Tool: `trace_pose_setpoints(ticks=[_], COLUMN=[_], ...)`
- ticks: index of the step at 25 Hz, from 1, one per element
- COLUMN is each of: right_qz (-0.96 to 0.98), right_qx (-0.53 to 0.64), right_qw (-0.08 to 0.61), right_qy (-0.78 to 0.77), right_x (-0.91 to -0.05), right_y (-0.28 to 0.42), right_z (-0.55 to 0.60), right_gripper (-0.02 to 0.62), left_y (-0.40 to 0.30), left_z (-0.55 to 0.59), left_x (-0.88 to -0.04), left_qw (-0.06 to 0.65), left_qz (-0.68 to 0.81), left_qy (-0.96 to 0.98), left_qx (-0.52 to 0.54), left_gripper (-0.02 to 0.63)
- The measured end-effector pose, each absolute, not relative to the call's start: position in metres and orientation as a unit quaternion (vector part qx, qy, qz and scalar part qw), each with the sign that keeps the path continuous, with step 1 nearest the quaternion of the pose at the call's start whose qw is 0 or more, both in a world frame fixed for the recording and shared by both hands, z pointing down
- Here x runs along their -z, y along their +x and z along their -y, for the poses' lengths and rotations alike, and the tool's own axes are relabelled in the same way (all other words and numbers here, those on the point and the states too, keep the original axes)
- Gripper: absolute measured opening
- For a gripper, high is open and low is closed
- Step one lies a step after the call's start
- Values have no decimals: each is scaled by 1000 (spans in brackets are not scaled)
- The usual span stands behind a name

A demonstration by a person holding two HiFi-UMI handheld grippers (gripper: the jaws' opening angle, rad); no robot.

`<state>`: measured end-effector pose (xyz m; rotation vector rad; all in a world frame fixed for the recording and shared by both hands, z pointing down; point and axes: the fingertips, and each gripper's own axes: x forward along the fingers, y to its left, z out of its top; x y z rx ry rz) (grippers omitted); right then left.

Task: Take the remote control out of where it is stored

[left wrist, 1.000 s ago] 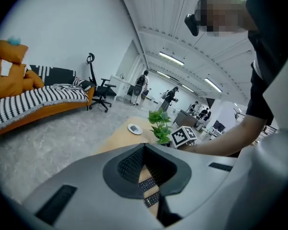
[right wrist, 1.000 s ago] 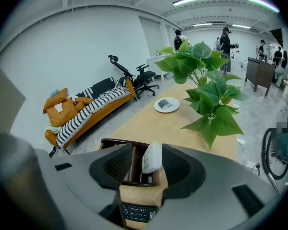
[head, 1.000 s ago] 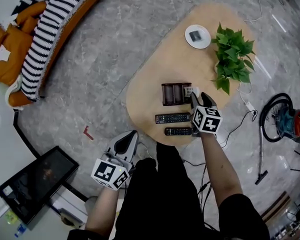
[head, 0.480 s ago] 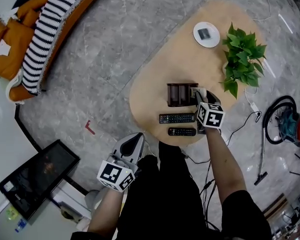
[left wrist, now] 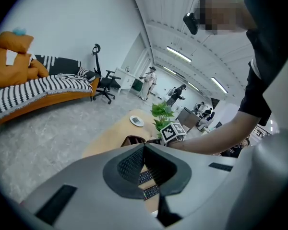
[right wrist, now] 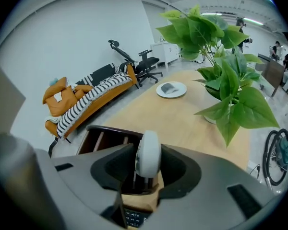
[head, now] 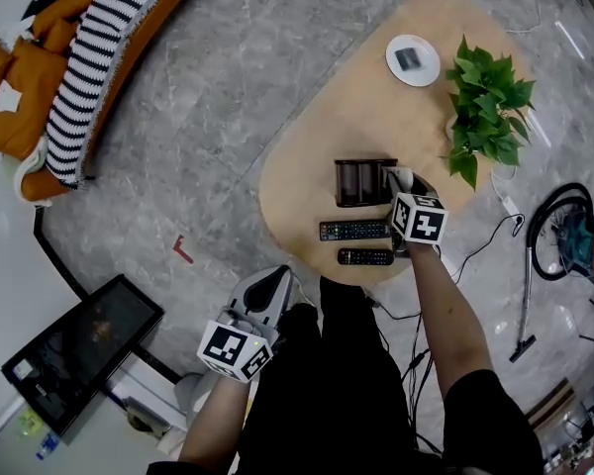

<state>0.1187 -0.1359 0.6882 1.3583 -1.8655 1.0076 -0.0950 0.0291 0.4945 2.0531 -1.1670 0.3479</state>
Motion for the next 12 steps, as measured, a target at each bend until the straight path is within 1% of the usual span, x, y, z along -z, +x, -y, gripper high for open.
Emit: trace_pose_setpoints(ticks=[2, 7, 12], right_qz=[707, 717, 723], right_qx=[-380, -364, -354], right_qw=[313, 324, 295], right_qy=[507, 498, 514], right_x=[-687, -682, -656], right_y=[114, 108, 111], right_z=[134, 129, 124], right_gripper=[126, 118, 117], left_y=[-95, -93, -94], left_z=[-31, -36, -39], left_x=[-494, -493, -490], left_qw=[368, 368, 361], left_qz=[453, 453, 450], left_qy=[801, 802, 807], left_qx=[-135, -127, -126], left_gripper=[8, 8, 8])
